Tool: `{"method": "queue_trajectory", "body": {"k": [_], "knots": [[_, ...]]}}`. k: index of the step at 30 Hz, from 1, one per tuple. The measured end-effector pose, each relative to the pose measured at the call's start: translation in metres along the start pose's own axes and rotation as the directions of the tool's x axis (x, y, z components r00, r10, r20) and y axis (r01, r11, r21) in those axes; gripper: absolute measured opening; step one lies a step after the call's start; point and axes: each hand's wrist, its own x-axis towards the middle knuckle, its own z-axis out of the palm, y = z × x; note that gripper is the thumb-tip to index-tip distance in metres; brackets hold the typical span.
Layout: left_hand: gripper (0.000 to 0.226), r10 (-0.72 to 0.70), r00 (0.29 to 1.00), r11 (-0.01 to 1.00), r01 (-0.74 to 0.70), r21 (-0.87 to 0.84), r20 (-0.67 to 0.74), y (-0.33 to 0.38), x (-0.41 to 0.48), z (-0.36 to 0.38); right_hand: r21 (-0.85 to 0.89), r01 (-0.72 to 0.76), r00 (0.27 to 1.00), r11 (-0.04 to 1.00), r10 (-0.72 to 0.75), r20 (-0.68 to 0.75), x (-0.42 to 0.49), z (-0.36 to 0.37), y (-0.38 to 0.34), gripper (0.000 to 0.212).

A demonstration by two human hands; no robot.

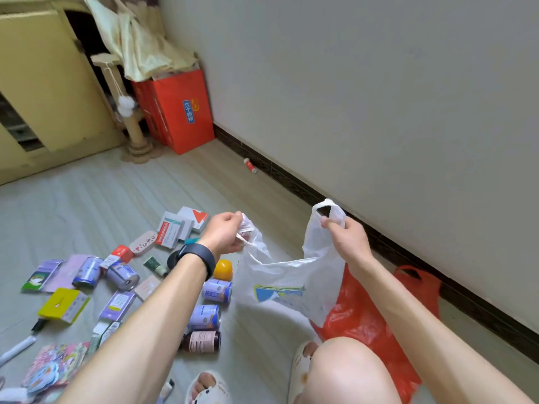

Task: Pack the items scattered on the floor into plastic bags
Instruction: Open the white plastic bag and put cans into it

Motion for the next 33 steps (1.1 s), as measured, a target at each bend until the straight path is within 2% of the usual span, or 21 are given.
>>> {"method": "queue_trajectory", "body": {"k": [3, 6, 8, 10, 12, 14, 16, 18, 21, 23, 25, 27, 31, 33], "knots": [[0.027, -0.039, 0.999, 0.998, 0.039, -0.051, 0.005, -0.016, -0.002, 0.005, 0.097, 0.039, 0.995, 0.994, -0.048, 0.092, -0.017, -0.009, 0.014, 0.032], [0.032, 0.037, 0.998, 0.995, -0.031, 0.099, -0.054, -0.022, 0.000, 0.006, 0.094, 0.092, 0.987, 0.991, -0.103, 0.126, -0.027, -0.011, 0.024, 0.037], [0.035, 0.062, 0.996, 0.994, -0.056, 0.099, -0.058, -0.021, -0.005, 0.007, 0.043, 0.074, 0.986, 0.996, -0.079, 0.145, -0.029, -0.009, 0.027, 0.046], [0.047, 0.064, 0.997, 0.995, -0.061, 0.081, -0.031, -0.024, -0.009, 0.009, -0.106, 0.113, 0.977, 0.988, -0.091, 0.194, -0.031, -0.005, 0.030, 0.052], [0.060, 0.094, 0.995, 0.991, -0.090, 0.097, -0.044, -0.029, -0.008, 0.011, -0.379, 0.290, 0.943, 0.879, -0.196, 0.267, -0.032, 0.001, 0.040, 0.059], [0.054, 0.123, 0.991, 0.984, -0.114, 0.135, -0.054, -0.031, -0.010, 0.012, -0.590, 0.485, 0.864, 0.646, -0.250, 0.436, -0.036, 0.006, 0.051, 0.067], [0.048, 0.133, 0.990, 0.980, -0.122, 0.159, -0.056, -0.030, -0.015, 0.013, -0.650, 0.583, 0.793, 0.488, -0.168, 0.585, -0.039, 0.007, 0.062, 0.074], [0.046, 0.137, 0.987, 0.978, -0.122, 0.167, -0.082, -0.029, -0.018, 0.012, -0.672, 0.611, 0.756, 0.419, -0.058, 0.652, -0.041, 0.003, 0.075, 0.074], [0.048, 0.157, 0.977, 0.974, -0.128, 0.189, -0.146, -0.030, -0.015, 0.006, -0.699, 0.639, 0.732, 0.321, 0.026, 0.681, -0.038, -0.007, 0.090, 0.060], [0.054, 0.164, 0.972, 0.976, -0.136, 0.168, -0.168, -0.032, -0.012, 0.002, -0.703, 0.655, 0.722, 0.277, 0.045, 0.690, -0.036, -0.013, 0.096, 0.042], [0.058, 0.169, 0.969, 0.977, -0.140, 0.162, -0.182, -0.033, -0.011, 0.000, -0.702, 0.648, 0.735, 0.297, -0.002, 0.678, -0.036, -0.015, 0.101, 0.021], [0.050, 0.183, 0.965, 0.971, -0.148, 0.187, -0.188, -0.030, -0.016, 0.001, -0.714, 0.600, 0.782, 0.362, -0.075, 0.619, -0.038, -0.015, 0.104, 0.014], [0.015, 0.266, 0.955, 0.920, -0.212, 0.330, -0.129, -0.030, -0.027, 0.010, -0.656, 0.460, 0.879, 0.598, -0.199, 0.434, -0.036, -0.017, 0.098, 0.011], [0.024, 0.305, 0.951, 0.866, -0.253, 0.432, -0.053, -0.033, -0.033, 0.013, -0.555, 0.433, 0.898, 0.711, -0.289, 0.331, -0.035, -0.018, 0.093, 0.003]]}}
